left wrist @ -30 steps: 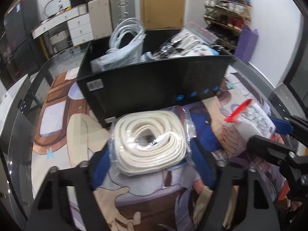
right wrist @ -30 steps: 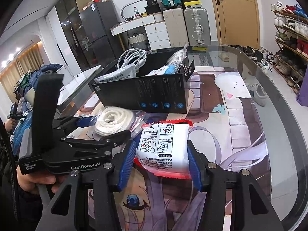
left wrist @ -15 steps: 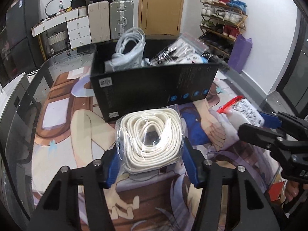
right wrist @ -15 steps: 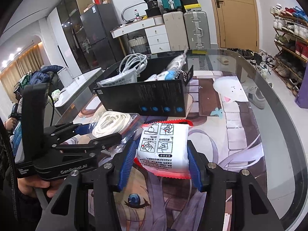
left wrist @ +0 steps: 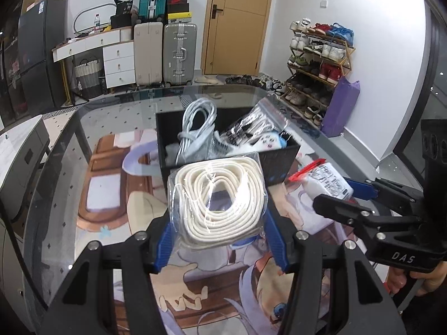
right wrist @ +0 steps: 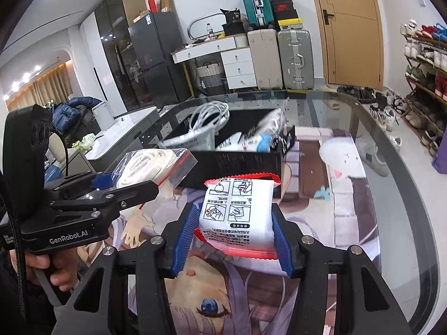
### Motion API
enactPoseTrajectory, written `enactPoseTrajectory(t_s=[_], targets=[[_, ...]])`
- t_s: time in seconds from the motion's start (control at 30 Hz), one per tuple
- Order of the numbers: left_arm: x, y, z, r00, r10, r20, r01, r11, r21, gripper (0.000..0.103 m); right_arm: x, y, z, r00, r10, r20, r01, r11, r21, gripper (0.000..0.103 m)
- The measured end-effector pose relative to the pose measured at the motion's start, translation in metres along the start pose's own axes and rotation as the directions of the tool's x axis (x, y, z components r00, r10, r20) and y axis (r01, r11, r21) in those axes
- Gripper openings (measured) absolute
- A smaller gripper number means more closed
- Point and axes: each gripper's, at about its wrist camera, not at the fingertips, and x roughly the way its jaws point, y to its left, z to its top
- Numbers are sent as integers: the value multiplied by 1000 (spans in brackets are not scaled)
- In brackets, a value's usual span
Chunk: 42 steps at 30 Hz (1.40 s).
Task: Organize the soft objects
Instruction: 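Carry the rope coil with the left gripper while the right carries the packet into the box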
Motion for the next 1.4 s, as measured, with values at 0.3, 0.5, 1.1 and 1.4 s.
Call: enactPoseTrajectory(t_s=[0.3, 0.5, 1.1, 1.4], targets=[[1, 0, 29, 999, 5, 44, -6, 1000, 9, 56, 0, 1, 30, 999, -17, 28, 18, 999, -31, 53], [14, 1, 47, 999, 11, 46, -11, 1000, 19, 56, 5, -4, 52, 998, -29, 48, 31, 999, -42, 53], [68, 12, 54, 996, 90, -11, -90, 995, 43, 57, 54, -11, 89, 999, -53, 11, 53, 992, -111, 53], [79, 12, 53, 994, 106, -11, -105, 992, 63, 56, 84, -12, 90, 998, -52, -21, 49, 987, -151, 53]])
